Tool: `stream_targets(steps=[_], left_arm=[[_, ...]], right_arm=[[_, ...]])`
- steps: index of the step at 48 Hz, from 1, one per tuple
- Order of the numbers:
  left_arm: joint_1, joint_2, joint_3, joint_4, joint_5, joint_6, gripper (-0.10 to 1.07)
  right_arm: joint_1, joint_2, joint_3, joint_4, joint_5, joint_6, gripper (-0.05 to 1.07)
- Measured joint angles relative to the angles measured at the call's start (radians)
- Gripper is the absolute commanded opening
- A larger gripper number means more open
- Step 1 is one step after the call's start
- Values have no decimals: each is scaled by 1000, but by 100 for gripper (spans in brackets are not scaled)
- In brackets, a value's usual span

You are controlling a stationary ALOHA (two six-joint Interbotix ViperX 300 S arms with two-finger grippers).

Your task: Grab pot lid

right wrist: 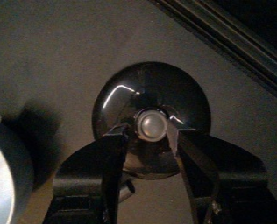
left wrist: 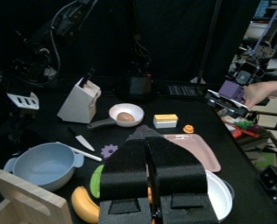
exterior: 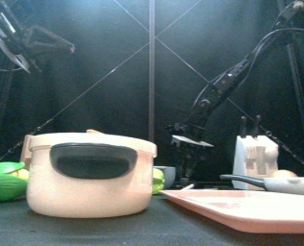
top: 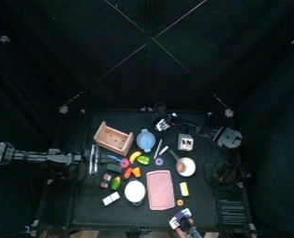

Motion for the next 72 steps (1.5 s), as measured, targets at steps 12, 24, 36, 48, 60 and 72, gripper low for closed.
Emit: stream_targets(steps=[12,24,36,48,60,72], left_arm=[[2,0,0,0,0,0,-3],[2,0,3,0,0,2,-3],[3,0,5,0,0,0,-3],[3,0,5,0,0,0,-3],[3,0,8,-3,0,0,-3],[17,0,21,-17,0,0,-3]], right_arm=[[-5,31,-2,-3,3,0,78],[-5,46,-11,-15,0,2,76],[-5,46,-14,-31,0,3,62],[-5,46,-15,-34,0,3,59],[6,46,-17,-35,0,3,59],[17,46,-17,-37,3,3,59]])
